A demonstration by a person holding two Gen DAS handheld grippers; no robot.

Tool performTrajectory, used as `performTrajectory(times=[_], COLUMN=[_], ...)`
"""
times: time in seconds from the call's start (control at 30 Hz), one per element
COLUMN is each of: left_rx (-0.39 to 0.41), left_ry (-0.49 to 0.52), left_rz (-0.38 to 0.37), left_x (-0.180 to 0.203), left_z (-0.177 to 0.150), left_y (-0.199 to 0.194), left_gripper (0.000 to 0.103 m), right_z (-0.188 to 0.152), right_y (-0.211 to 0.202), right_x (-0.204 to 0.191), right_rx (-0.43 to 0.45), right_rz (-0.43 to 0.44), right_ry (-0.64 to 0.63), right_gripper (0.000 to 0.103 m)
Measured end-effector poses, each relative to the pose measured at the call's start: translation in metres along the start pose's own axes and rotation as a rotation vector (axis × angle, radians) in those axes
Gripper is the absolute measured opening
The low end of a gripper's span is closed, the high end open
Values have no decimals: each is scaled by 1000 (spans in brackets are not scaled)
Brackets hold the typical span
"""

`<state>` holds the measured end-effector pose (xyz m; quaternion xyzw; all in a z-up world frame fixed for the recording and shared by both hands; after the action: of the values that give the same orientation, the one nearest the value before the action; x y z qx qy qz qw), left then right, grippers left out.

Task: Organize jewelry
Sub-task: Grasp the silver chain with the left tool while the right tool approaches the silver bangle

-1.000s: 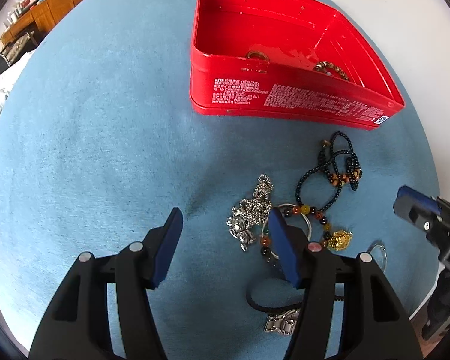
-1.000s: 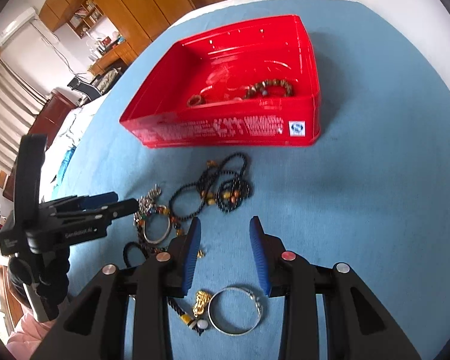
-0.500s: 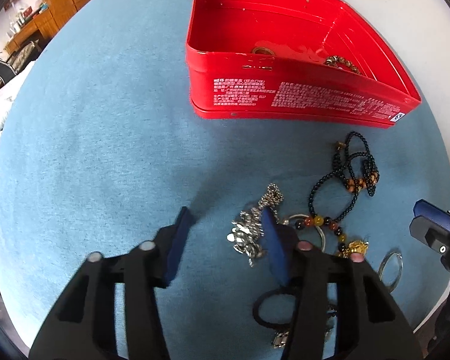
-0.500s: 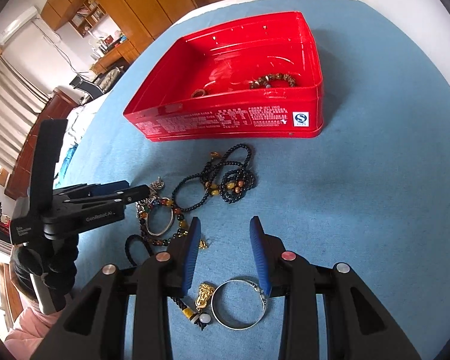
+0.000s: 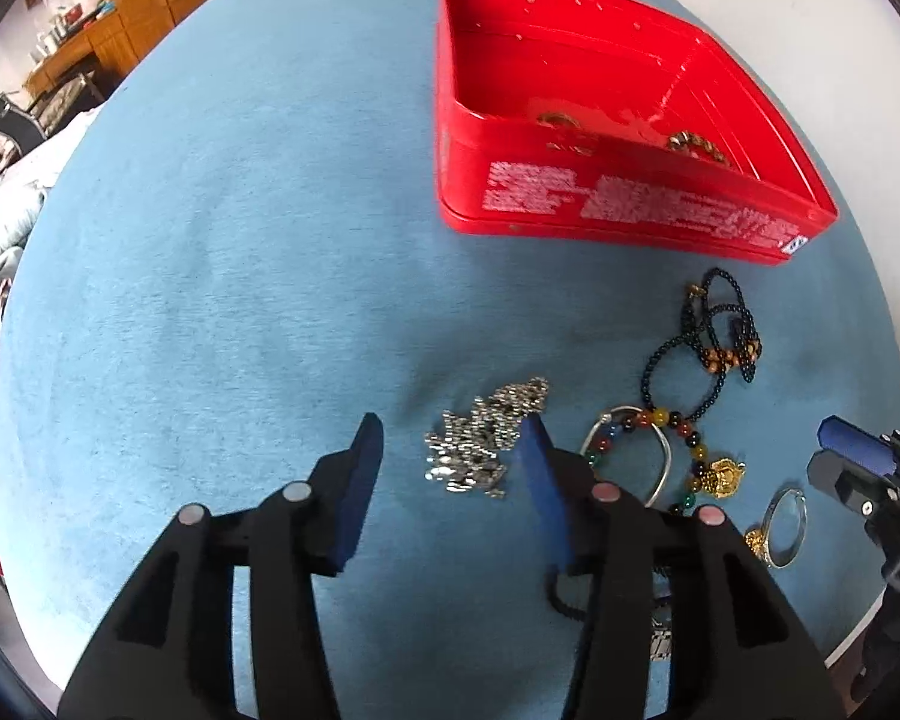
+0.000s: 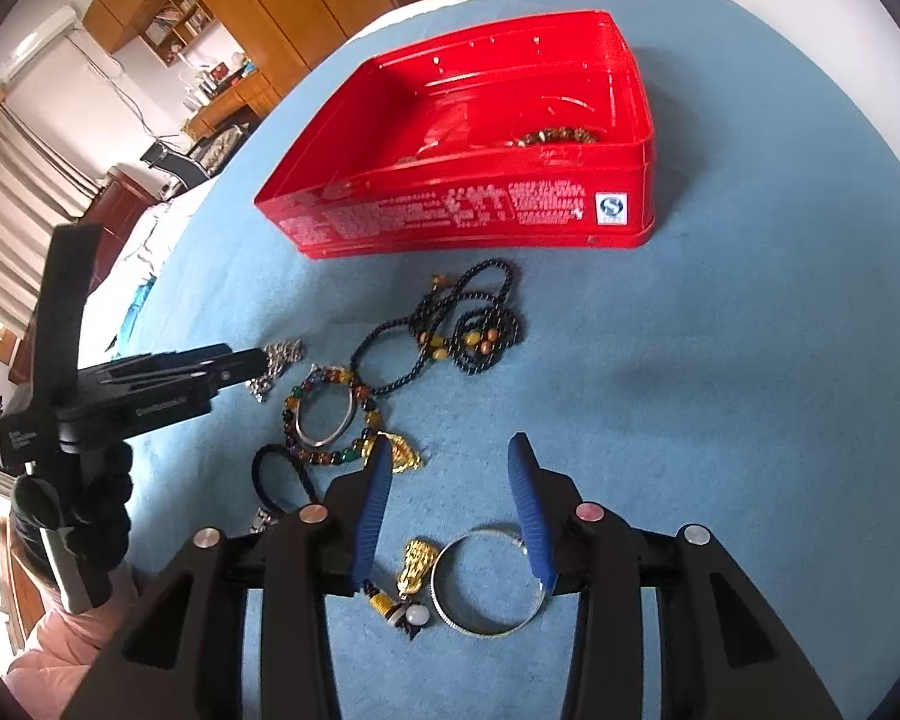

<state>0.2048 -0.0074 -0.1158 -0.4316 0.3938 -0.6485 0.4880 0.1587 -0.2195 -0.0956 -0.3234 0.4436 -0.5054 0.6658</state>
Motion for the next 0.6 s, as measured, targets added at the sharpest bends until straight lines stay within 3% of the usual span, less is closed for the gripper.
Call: performTrajectory(times=[0.17,0.2,0.27,0.33,0.6], left_rx=[-18,-13,-5,-2,9], left_ry=[32,35,29,13,-7], left_rz=[31,36,35,29,-12], left_x=[5,6,9,6,-4], left_z=[0,1,5,6,-6], left_y=[16,16,19,18,6], left_gripper=[48,44,24,16,14], right_z=[-12,-14,-20,-26,-45], right_y=[-2,-2,-5,-6,0], right_x=[4,5,8,11,17], right_rx=[-18,-22,-35,-44,-106], right_rz=[-26,-28,-28,-39,-43], right_ry=[-1,2,13,12,28], right_gripper=[45,45,46,49,53])
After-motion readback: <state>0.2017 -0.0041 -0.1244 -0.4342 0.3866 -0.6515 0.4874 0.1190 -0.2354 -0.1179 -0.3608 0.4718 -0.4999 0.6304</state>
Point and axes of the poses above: each gripper's, at about its wrist camera, not at the fingertips, and y roughly the way its jaws point, x to its right, z to its top, the point moved 7 cm from there along y, roughly the way its jaws point, and after that the axes turned 7 degrees about -z, right-handed, at the moved point
